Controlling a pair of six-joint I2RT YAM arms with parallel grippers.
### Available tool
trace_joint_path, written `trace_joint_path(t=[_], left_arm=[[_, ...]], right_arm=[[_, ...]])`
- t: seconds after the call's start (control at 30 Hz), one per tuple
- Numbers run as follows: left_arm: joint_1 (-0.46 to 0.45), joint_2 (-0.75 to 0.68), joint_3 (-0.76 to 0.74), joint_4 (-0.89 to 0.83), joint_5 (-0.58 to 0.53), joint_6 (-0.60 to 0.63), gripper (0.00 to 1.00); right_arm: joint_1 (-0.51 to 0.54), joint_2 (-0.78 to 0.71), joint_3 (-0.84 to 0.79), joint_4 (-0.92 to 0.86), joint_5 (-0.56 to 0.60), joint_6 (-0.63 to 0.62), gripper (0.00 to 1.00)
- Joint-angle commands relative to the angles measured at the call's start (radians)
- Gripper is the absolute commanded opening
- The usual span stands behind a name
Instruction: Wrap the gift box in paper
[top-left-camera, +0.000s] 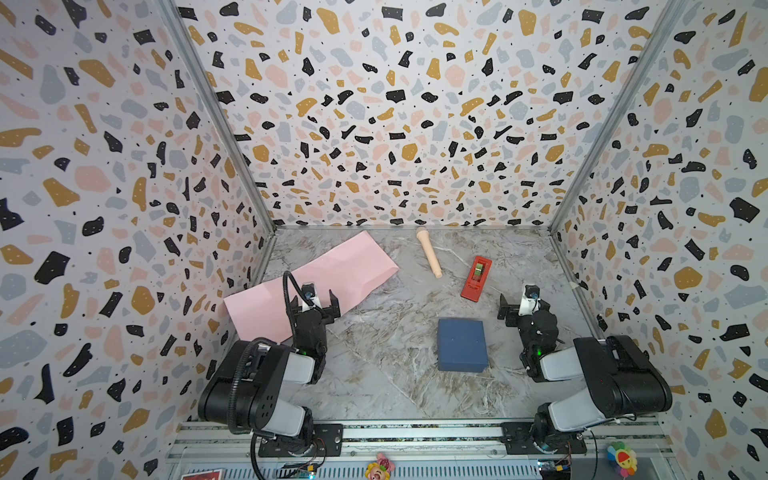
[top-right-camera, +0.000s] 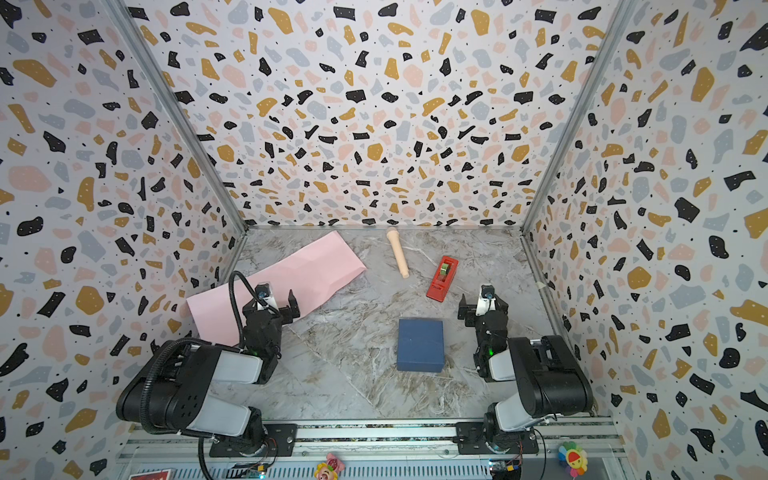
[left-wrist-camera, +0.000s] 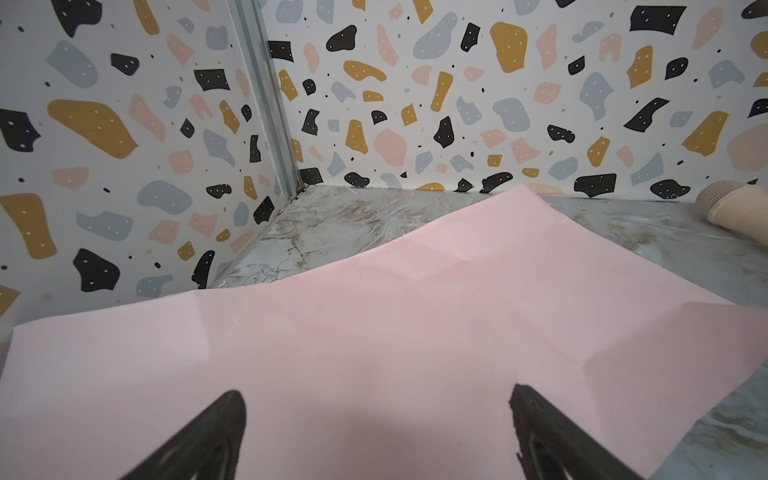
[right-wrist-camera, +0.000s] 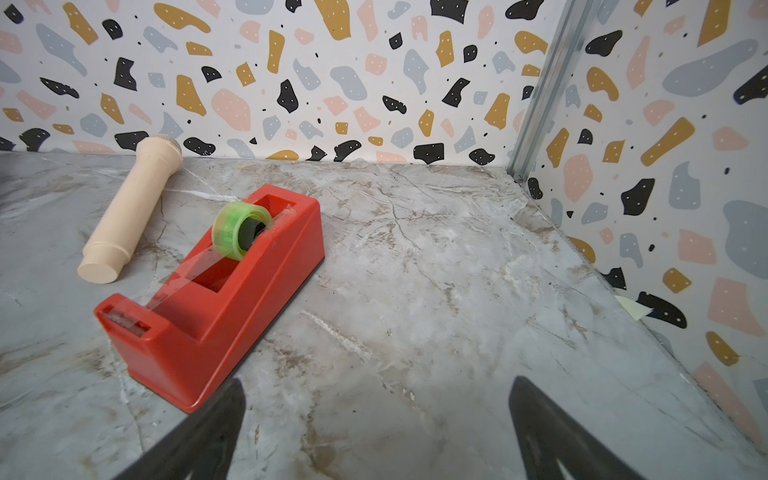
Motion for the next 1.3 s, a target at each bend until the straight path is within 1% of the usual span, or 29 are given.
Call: trace_joint_path(t=[0.0, 0.5, 0.53, 0.57, 0.6, 0.67, 0.7, 0.73, 0.77, 0.83, 0.87, 0.9, 0.93, 0.97, 1.03, 1.13, 1.2, 1.23, 1.27], left_arm=[[0.004, -0.011, -0.007, 0.062, -0.019, -0.011, 0.99], [0.004, -0.013, -0.012, 0.066, -0.014, -0.008, 0.99], [0.004, -0.015, -0.013, 0.068, -0.013, -0.008, 0.99], [0.004, -0.018, -0.016, 0.071, -0.012, -0.008, 0.99], [0.004, -0.02, -0.019, 0.074, -0.009, -0.009, 0.99], [0.004, -0.043, -0.014, 0.059, -0.012, -0.017, 1.0], [0.004, -0.067, 0.0, 0.018, -0.017, -0.017, 1.0], [0.004, -0.1, 0.025, -0.058, -0.025, -0.02, 1.0], [0.004, -0.134, 0.055, -0.155, -0.043, -0.031, 1.0], [0.004, -0.195, 0.135, -0.361, -0.09, -0.085, 1.0], [0.004, -0.221, 0.175, -0.464, -0.094, -0.091, 1.0], [0.003, -0.241, 0.204, -0.528, -0.079, -0.098, 1.0], [0.003, -0.264, 0.227, -0.585, -0.074, -0.136, 1.0], [0.003, -0.285, 0.248, -0.625, -0.051, -0.177, 1.0], [-0.001, -0.31, 0.279, -0.679, 0.024, -0.258, 0.97], [-0.017, -0.313, 0.321, -0.75, 0.203, -0.368, 0.94], [-0.021, -0.306, 0.328, -0.758, 0.3, -0.427, 0.94], [-0.022, -0.303, 0.33, -0.771, 0.319, -0.447, 0.94], [-0.022, -0.301, 0.335, -0.791, 0.315, -0.457, 0.94]], right_arm=[[0.004, -0.015, 0.012, 0.025, 0.009, -0.011, 0.99], [0.005, -0.02, 0.007, 0.028, 0.009, -0.015, 0.99], [0.016, -0.024, 0.004, 0.043, 0.027, -0.019, 0.99], [0.037, -0.044, 0.004, 0.028, 0.076, -0.025, 0.99], [0.048, -0.084, 0.002, 0.004, 0.096, -0.032, 0.99], [0.081, -0.187, 0.03, -0.12, 0.185, -0.041, 0.99], [0.101, -0.247, 0.06, -0.209, 0.246, -0.026, 0.99], [0.107, -0.305, 0.09, -0.296, 0.313, 0.08, 0.99], [0.093, -0.363, 0.12, -0.4, 0.323, 0.217, 0.99], [0.047, -0.461, 0.177, -0.609, 0.202, 0.401, 1.0], [0.039, -0.493, 0.194, -0.692, 0.141, 0.462, 1.0], [0.041, -0.514, 0.205, -0.741, 0.078, 0.498, 1.0], [0.046, -0.529, 0.22, -0.793, -0.007, 0.516, 0.99], [0.071, -0.538, 0.24, -0.855, -0.07, 0.527, 0.98], [0.171, -0.543, 0.295, -0.994, -0.082, 0.513, 0.97], [0.391, -0.537, 0.372, -1.142, -0.045, 0.417, 0.96], [0.551, -0.517, 0.411, -1.198, -0.075, 0.381, 0.95], [0.612, -0.494, 0.435, -1.218, -0.114, 0.387, 0.95], [0.655, -0.468, 0.454, -1.233, -0.153, 0.4, 0.94]])
